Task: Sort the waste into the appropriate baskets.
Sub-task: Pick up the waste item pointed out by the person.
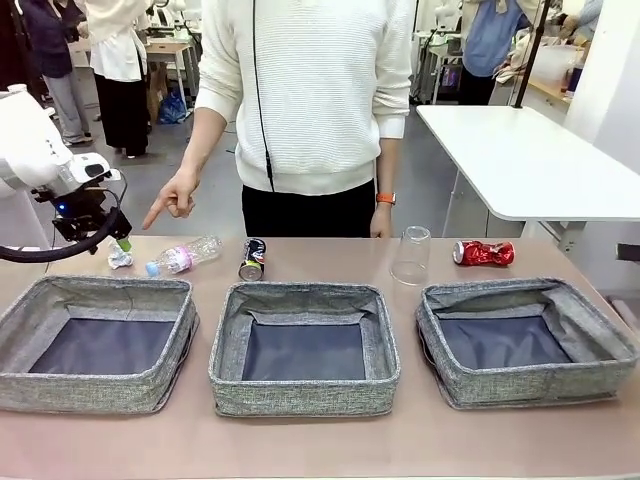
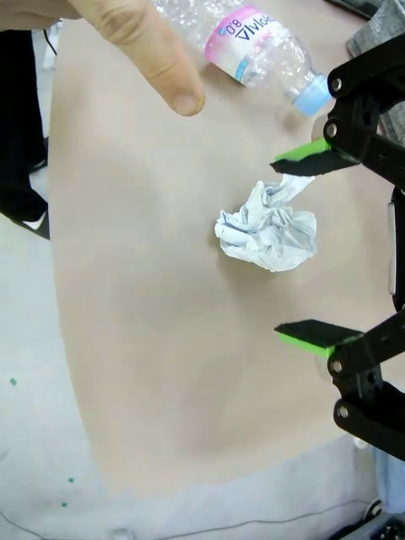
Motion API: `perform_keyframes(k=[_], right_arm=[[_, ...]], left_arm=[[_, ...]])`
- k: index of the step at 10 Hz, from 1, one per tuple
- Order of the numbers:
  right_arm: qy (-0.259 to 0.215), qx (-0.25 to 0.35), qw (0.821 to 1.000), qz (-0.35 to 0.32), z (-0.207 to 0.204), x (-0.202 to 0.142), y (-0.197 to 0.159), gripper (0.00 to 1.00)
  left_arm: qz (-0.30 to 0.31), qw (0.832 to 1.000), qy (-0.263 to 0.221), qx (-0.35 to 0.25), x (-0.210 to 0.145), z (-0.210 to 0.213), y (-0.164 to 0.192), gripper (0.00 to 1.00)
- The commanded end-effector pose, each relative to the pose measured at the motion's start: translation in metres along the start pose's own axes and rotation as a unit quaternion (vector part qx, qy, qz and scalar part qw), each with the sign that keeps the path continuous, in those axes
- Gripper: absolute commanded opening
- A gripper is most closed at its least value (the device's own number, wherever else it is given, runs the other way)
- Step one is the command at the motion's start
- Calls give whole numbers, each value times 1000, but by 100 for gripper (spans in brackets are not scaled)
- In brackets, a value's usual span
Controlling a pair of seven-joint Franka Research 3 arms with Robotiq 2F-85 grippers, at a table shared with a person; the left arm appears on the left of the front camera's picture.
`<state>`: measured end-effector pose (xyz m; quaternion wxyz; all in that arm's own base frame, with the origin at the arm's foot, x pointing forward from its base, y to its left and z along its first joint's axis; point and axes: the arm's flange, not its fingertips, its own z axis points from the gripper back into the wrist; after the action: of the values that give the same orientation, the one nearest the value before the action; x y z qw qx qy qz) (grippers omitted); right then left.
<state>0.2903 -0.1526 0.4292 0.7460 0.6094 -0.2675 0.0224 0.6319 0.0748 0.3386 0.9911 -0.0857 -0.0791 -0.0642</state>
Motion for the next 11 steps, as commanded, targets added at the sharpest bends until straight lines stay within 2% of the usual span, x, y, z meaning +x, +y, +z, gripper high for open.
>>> perform_keyframes(k=[1,2,3,11], right_arm=[[-6,9,1000,14,0,4,1,100],[-6,9,1000,14,0,4,1,100],[-6,9,1000,14,0,4,1,100],[-6,9,1000,14,0,4,1,100]], left_arm=[[-9,1000,-4,-10,1,2,2,0],[-9,1000,-2,-10,1,1,2,40],[-9,1000,0,-9,1,1,1,0],[-3,1000,11,-2,0,2,-2,0]])
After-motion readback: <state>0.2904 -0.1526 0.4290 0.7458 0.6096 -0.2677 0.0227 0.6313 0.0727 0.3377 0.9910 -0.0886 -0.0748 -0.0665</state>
